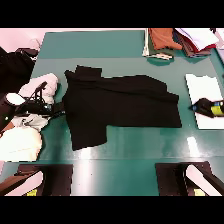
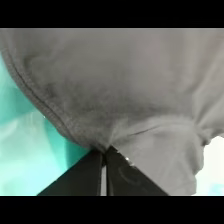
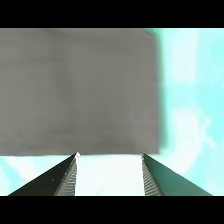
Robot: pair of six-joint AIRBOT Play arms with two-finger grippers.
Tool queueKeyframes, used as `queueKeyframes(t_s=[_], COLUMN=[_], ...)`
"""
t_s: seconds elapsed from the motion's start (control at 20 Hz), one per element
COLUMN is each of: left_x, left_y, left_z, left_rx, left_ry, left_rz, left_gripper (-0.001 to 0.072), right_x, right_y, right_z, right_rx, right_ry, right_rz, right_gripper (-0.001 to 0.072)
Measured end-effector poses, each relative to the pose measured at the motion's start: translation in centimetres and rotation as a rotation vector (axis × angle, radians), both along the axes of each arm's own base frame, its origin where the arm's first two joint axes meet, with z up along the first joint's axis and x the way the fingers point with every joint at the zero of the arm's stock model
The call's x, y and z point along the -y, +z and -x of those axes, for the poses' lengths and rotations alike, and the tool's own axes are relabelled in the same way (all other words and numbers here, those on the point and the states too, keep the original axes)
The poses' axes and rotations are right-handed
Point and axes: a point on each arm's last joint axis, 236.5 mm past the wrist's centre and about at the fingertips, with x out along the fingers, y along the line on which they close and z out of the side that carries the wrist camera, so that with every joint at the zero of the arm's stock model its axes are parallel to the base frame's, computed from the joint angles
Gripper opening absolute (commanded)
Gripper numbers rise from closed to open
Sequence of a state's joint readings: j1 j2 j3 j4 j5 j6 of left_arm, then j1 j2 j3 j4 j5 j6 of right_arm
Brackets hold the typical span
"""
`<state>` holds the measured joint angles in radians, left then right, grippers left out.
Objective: Fold the shirts.
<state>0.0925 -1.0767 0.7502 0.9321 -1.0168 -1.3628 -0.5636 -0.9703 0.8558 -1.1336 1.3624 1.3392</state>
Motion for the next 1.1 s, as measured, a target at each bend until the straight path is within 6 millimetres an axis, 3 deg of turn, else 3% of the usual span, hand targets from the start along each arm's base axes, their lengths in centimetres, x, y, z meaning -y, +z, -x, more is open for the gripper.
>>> queueKeyframes(t_s=[0.1,0.2,0.4,0.5,0.65,0.7,0.85,1.0,1.1], left_x=[0.0,0.0,0.0,0.0,0.1,0.1,0.2,0.3,0.3], left_y=[1.0,1.6,2.1,2.2,2.3,2.4,3.8,11.7,19.5], left_z=[-0.2,-0.2,-0.3,-0.3,-0.3,-0.3,-0.6,-2.3,-2.8], left_rx=[0.030,0.044,0.058,0.061,0.061,0.061,0.088,0.280,0.470], left_ry=[-0.009,-0.016,-0.018,-0.017,-0.021,-0.025,-0.037,-0.055,-0.062], left_rz=[-0.007,-0.009,-0.010,-0.009,-0.009,-0.008,-0.008,-0.025,-0.047], left_gripper=[0.0022,0.0023,0.0023,0.0023,0.0022,0.0022,0.0022,0.0022,0.0022], right_x=[1.3,1.2,-1.0,-2.6,-3.7,-3.9,-5.0,-5.4,-5.2], right_y=[-3.6,-6.3,-9.5,-10.0,-10.5,-10.4,-8.6,-1.3,5.6], right_z=[2.8,4.5,4.6,3.6,1.5,0.7,-1.5,-5.5,-7.8], right_rx=[-0.103,-0.164,-0.203,-0.204,-0.179,-0.162,-0.090,0.119,0.301], right_ry=[-0.075,-0.119,-0.127,-0.094,-0.028,-0.002,0.065,0.155,0.194], right_rz=[-0.048,-0.125,-0.256,-0.300,-0.270,-0.249,-0.215,-0.117,-0.028], right_gripper=[0.0460,0.0448,0.0446,0.0344,0.0047,0.0019,0.0019,0.0019,0.0018])
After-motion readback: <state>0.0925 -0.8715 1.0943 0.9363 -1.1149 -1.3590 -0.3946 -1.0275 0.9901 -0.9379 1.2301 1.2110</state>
